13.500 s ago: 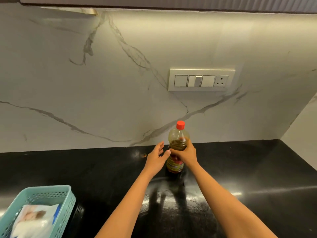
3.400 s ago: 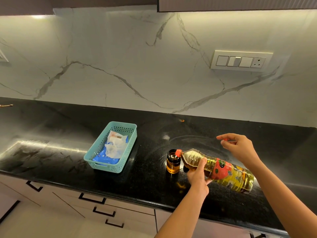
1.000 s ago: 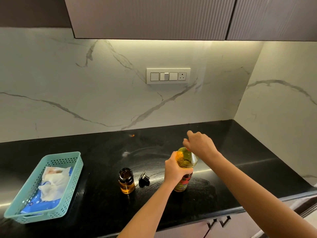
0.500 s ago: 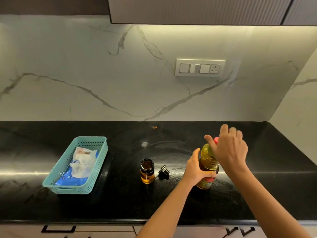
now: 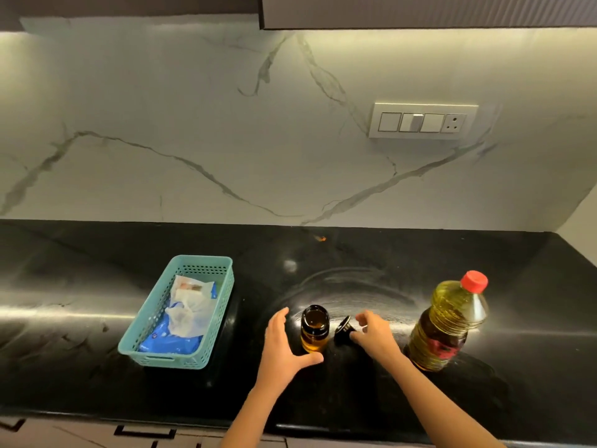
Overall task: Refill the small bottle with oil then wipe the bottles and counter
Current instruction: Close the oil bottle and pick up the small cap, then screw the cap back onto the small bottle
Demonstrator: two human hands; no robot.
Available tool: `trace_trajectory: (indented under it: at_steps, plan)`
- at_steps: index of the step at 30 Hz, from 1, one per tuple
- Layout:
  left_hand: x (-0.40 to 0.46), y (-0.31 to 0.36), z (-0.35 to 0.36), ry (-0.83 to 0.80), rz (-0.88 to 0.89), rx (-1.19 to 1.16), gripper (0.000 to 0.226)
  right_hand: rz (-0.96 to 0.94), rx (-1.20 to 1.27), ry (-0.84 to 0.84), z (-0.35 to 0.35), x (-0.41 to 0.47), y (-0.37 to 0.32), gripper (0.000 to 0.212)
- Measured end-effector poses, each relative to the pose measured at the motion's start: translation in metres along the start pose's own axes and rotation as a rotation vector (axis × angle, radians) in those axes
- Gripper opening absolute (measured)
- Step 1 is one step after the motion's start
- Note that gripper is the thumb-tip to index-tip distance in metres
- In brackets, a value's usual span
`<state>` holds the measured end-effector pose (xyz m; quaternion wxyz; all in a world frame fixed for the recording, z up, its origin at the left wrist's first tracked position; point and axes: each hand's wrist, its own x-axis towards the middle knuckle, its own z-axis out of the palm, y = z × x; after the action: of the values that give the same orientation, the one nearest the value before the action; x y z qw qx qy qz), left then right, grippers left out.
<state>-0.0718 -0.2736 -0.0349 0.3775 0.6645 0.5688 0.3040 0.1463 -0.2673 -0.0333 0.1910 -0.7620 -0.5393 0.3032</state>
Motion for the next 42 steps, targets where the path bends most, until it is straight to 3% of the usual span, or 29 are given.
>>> trace_trajectory:
  at_steps: [4,11,15,18,22,25,32,42]
  plan:
    - [0.015,-0.01,0.007,-0.137,-0.038,0.002,0.108,0.093,0.006,0.008,0.023,0.012,0.001,0.052]
    - [0.033,-0.017,0.014,-0.221,-0.017,-0.056,0.078,0.083,0.027,0.109,0.041,0.018,-0.003,0.025]
    - [0.036,-0.021,0.017,-0.222,0.0,-0.09,0.072,0.068,0.262,0.209,0.018,0.007,-0.014,0.017]
    - [0.038,-0.019,0.018,-0.221,0.014,-0.091,0.07,-0.102,0.405,0.15,-0.02,-0.007,-0.039,0.016]
    - [0.038,-0.014,0.02,-0.203,0.011,-0.094,0.065,-0.345,0.077,0.115,-0.054,-0.02,-0.082,0.028]
    - [0.037,-0.014,0.021,-0.196,-0.001,-0.103,0.062,-0.451,-0.177,0.017,-0.052,-0.021,-0.106,0.023]
    - [0.036,-0.015,0.022,-0.187,0.02,-0.09,0.062,-0.481,-0.605,-0.17,-0.026,-0.019,-0.124,0.03]
    - [0.037,-0.014,0.022,-0.165,0.025,-0.073,0.064,-0.415,-0.69,-0.193,-0.02,-0.012,-0.13,0.028]
